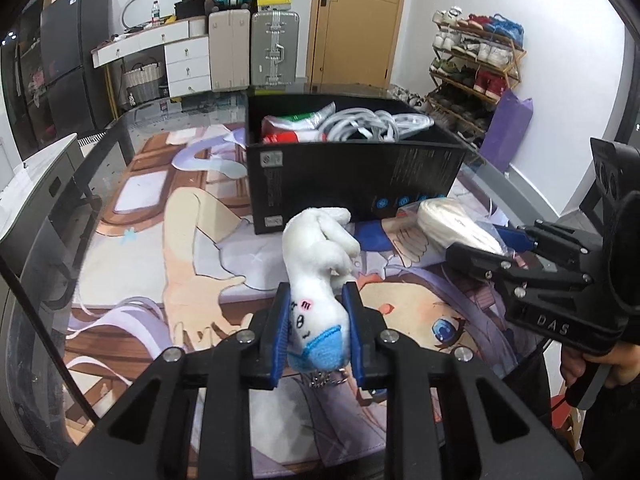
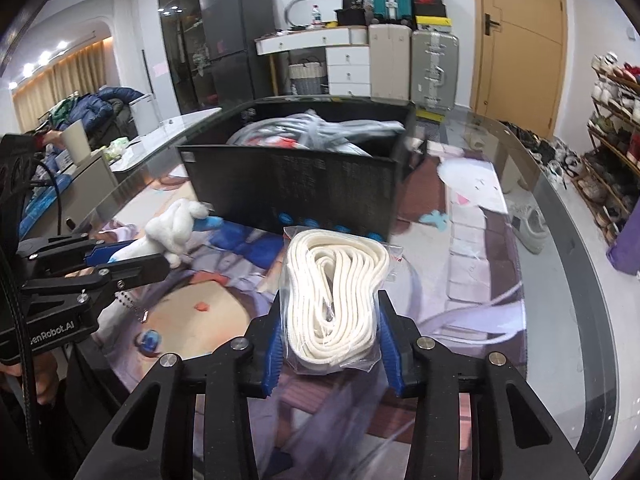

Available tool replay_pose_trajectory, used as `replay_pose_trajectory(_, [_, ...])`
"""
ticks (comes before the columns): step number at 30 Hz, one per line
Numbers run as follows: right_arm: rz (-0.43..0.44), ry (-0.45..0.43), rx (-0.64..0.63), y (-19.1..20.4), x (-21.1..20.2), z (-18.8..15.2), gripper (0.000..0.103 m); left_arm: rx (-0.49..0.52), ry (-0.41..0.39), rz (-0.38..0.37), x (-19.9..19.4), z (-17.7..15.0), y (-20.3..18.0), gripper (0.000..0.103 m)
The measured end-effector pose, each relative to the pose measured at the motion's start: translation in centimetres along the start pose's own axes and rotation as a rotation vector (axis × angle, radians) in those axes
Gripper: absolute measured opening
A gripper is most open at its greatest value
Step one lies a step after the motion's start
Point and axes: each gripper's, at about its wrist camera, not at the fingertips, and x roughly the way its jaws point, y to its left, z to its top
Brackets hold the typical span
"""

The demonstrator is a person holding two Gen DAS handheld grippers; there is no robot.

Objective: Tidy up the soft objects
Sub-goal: 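Carry the rope bag and plush toy over the black box and release them inside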

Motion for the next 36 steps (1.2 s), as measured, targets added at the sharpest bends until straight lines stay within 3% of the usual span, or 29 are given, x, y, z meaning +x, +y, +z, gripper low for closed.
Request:
replay_pose_trajectory(9, [0.023, -0.075, -0.045, 2.2, -2.3, 1.1, 0.041, -0.025, -0.072, -0.019, -2.7, 1.2, 0.8, 0.023])
replay_pose_trajectory(21, [-0.007, -0.182, 0.013, 1.4, -5.6, 3.4, 0.041, -0.045, -0.152, -0.075, -3.9, 4.5, 1.8, 0.023])
replay_pose_trajectory(36, [-0.082, -0.186, 0.077, -1.0, -4.4, 7.9, 0.041, -0.036, -0.166, -0.124, -1.5, 9.4, 2.1, 0.023])
